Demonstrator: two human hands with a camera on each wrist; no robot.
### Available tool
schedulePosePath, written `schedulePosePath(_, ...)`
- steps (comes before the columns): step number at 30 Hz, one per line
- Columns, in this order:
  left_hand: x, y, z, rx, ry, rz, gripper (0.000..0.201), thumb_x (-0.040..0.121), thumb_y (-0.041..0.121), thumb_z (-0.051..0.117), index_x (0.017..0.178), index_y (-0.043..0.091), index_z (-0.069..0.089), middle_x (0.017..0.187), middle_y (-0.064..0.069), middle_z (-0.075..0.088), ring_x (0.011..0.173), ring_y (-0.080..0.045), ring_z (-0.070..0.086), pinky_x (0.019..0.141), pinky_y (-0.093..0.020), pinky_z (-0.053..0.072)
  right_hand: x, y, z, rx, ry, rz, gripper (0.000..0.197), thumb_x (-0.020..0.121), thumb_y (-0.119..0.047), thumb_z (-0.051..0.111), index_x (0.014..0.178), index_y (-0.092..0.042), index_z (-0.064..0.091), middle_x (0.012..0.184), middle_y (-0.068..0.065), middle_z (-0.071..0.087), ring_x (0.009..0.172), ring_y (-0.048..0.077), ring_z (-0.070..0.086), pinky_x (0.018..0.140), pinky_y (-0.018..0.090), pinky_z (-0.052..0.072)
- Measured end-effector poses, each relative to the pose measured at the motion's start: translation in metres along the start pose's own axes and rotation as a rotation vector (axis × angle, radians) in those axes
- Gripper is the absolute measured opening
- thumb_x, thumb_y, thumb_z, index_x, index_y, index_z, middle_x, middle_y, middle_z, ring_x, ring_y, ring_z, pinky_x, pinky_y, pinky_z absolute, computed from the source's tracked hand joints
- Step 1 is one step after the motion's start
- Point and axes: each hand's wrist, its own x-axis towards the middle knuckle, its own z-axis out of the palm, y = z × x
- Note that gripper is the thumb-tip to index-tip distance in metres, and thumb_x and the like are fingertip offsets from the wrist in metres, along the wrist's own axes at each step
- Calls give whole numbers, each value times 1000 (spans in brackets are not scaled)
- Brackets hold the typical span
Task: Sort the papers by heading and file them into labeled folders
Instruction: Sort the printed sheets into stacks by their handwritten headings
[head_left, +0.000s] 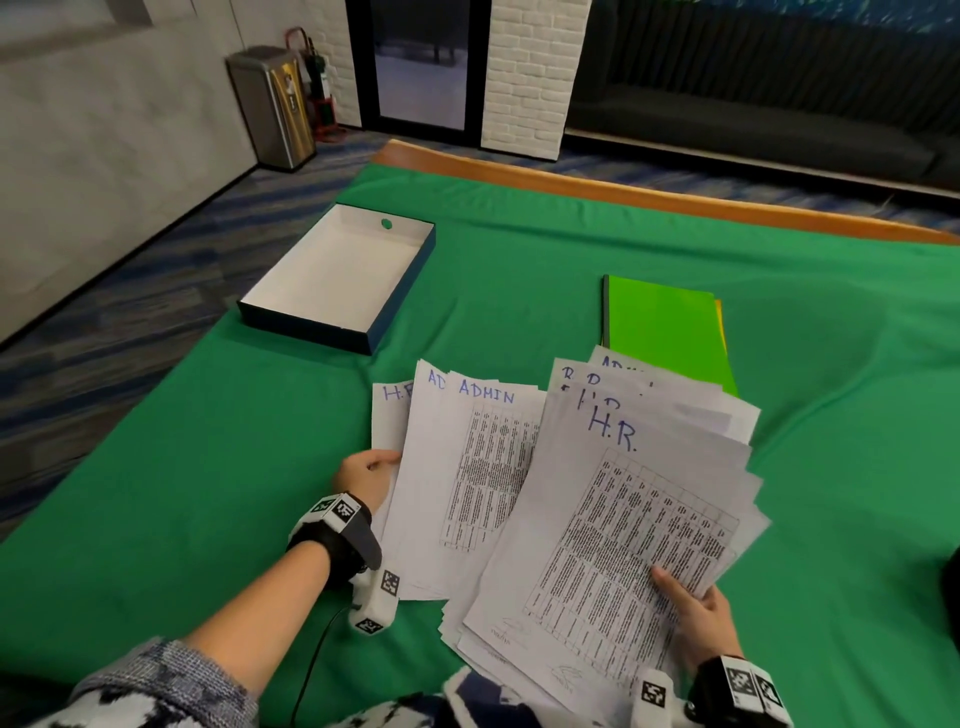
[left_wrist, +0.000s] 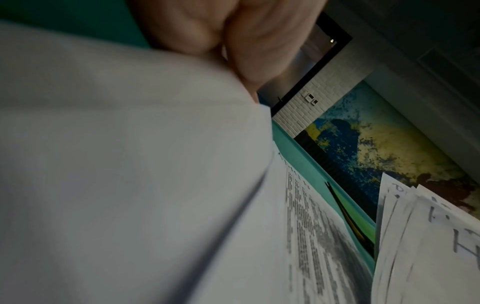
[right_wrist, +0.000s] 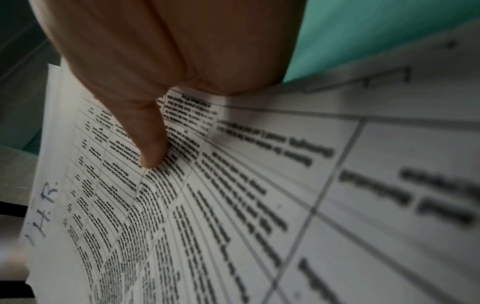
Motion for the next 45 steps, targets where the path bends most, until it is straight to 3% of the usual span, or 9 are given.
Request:
schedulePosePath(3,1,6,0,43,-44,-64,38,74,33,52,76,-4,61,72,-10,57,68,-23,45,64,-26,37,0,2,-2,-5,10,-31,32,76,-15,69,104,-11,56,108,11,65,96,28,63,83,45,48)
schedulePosePath(4,-1,11,-1,62,-39,-57,25,70,34,50,63,10,54,69,-15,53,67,-25,44,63,-27,36,5,6,-6,-22,6,-40,51,67,-22,76,112,-10,54,113,11,64,100,28,62,88,48,47)
schedulePosePath(7,-6,17,-2,55,55,88,24,83,5,53,96,8,73,101,-22,68,95,-35,61,82,-32,47,17,18,-18,-18,31,-52,94,46,-40,90,125,-9,49,123,11,61,112,31,58,101,57,38)
schedulePosePath(13,0,43,-16,57,359,397,34,83,-16,43,99,-3,70,113,-21,65,104,-36,61,92,-36,46,-3,-5,1,-51,-47,-107,11,83,-3,62,92,-7,59,97,11,67,95,28,62,88,46,47)
schedulePosePath(16,4,68,-29,50,439,480,35,83,-13,45,105,-1,68,120,-18,61,107,-34,59,95,-36,45,5,-3,1,-88,-16,-184,30,84,-5,62,113,-8,54,104,7,64,91,21,63,69,34,49)
schedulePosePath(21,-5,109,-30,46,380,600,40,82,-11,48,117,0,62,130,-15,53,117,-30,52,105,-34,38,22,1,4,-219,11,-275,58,85,7,56,136,-15,40,125,12,58,106,30,60,92,51,48)
schedulePosePath(26,-19,128,-10,-6,346,670,39,82,-11,50,117,-1,62,129,-14,54,117,-27,52,100,-20,33,31,5,0,-319,39,-274,33,85,6,58,107,-19,58,115,17,64,99,31,63,92,52,48)
schedulePosePath(35,-31,126,8,3,276,678,46,77,-15,49,118,2,61,129,-11,55,117,-25,52,100,-16,30,27,3,-8,-206,30,-211,27,85,8,55,109,-5,59,97,9,65,81,19,63,60,25,51)
schedulePosePath(45,-34,176,-10,-33,355,840,50,73,-14,53,119,4,59,132,-11,52,120,-26,51,99,-15,27,31,2,-13,-57,-54,-146,26,67,8,62,48,-10,59,54,6,57,54,21,51,53,27,44)
